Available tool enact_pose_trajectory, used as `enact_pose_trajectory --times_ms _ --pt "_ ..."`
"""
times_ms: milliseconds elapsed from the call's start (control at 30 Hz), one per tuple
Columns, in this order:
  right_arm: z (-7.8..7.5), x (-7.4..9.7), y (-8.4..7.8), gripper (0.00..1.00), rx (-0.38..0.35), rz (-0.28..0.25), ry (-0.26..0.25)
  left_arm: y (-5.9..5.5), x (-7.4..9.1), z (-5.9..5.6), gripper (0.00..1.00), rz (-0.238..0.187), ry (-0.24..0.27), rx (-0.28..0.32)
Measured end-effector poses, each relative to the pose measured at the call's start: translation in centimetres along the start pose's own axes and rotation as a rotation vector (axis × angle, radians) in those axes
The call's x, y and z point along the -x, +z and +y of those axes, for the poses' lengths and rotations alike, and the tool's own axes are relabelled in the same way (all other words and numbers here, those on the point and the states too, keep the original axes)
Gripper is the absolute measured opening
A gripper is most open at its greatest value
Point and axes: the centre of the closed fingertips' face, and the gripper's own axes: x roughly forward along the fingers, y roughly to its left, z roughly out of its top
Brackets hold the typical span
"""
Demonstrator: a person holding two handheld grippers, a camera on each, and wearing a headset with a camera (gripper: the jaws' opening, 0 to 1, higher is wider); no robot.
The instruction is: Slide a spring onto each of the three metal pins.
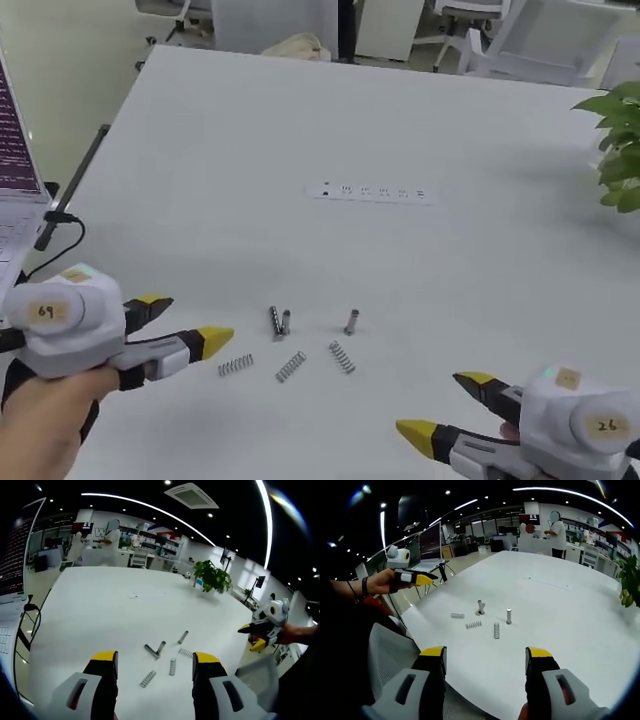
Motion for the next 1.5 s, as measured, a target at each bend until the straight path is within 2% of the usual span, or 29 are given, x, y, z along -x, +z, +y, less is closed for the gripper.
enact_pose_trajectory --times_ms 300,567,800,933,1100,1300,1500 --pt "-0.3 -0.1 -0.1 0.62 -0.005 0.010 -0.004 -0.4 -3.1 0.5 0.52 0.016 0.005 0.041" --pt "-0.5 -0.3 -0.2 0.62 -0.009 0.019 -0.005 -1.8 -5.5 0.5 0.49 0.053 0.003 0.050" --pt "-0.6 -0.4 -0.3 0.62 -0.012 0.023 -0.005 -3.1 -7.7 0.1 0.48 0.092 -0.009 0.051" --pt "-0.6 -0.5 -0.3 0.62 -0.014 0.026 -0.004 -3.5 -8.7 0.2 0.46 0.103 -0.011 0.059" --pt "-0.8 -0.6 -0.3 0.62 -0.016 0.028 -0.003 -3.8 -9.9 1.1 0.42 0.108 0.005 0.098" --pt "-1.1 -0.5 -0.6 0.62 -0.023 0.033 -0.008 -4.0 -10.9 2.1 0.33 0.108 0.029 0.161" --pt "-1.3 -0.5 -0.9 0.61 -0.027 0.043 -0.010 -4.4 -12.2 2.9 0.22 0.116 0.064 0.255"
